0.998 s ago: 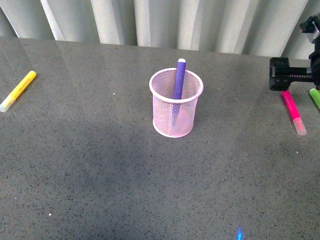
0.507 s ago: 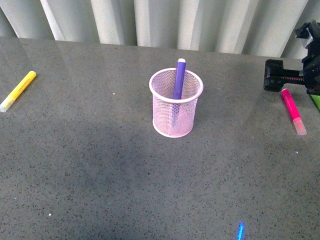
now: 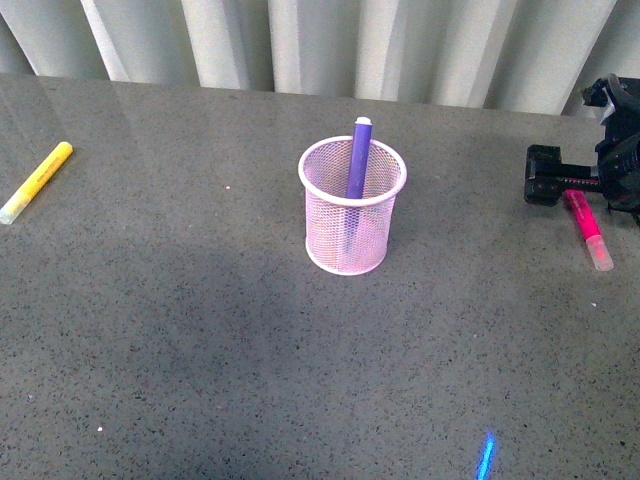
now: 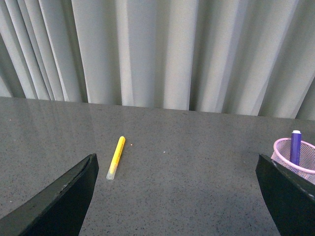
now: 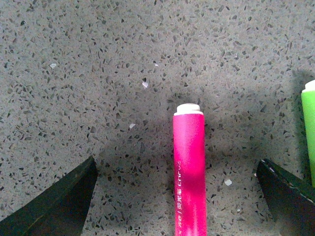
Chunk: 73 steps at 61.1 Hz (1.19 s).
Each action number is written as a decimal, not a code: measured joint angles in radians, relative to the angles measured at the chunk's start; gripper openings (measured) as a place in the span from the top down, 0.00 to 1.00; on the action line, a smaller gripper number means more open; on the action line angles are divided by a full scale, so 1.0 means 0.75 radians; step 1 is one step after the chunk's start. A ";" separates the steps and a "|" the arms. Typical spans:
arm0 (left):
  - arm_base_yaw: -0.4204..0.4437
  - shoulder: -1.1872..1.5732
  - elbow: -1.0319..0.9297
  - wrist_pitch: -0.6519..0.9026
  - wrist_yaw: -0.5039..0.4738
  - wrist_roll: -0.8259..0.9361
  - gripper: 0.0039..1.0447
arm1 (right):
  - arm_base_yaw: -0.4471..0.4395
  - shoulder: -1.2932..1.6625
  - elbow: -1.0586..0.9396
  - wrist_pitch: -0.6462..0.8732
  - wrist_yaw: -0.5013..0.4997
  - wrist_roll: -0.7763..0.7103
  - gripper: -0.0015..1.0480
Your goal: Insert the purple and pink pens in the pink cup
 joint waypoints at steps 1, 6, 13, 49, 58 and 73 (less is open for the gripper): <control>0.000 0.000 0.000 0.000 0.000 0.000 0.06 | 0.000 0.002 0.003 -0.001 -0.001 0.000 0.07; 0.000 0.000 0.000 0.000 0.000 0.000 0.06 | -0.004 0.011 0.017 0.001 0.001 -0.007 0.09; 0.000 0.000 0.000 0.000 0.000 0.000 0.06 | -0.006 0.021 0.033 -0.003 -0.029 -0.020 0.24; 0.000 0.000 0.000 0.000 0.000 0.000 0.06 | -0.002 -0.021 -0.029 0.016 -0.046 0.031 0.89; 0.000 0.000 0.000 0.000 0.000 0.000 0.06 | 0.005 -0.084 -0.137 0.181 -0.033 0.026 0.89; 0.000 0.000 0.000 0.000 0.000 0.000 0.06 | 0.130 -0.288 -0.338 0.862 -0.108 -0.254 0.89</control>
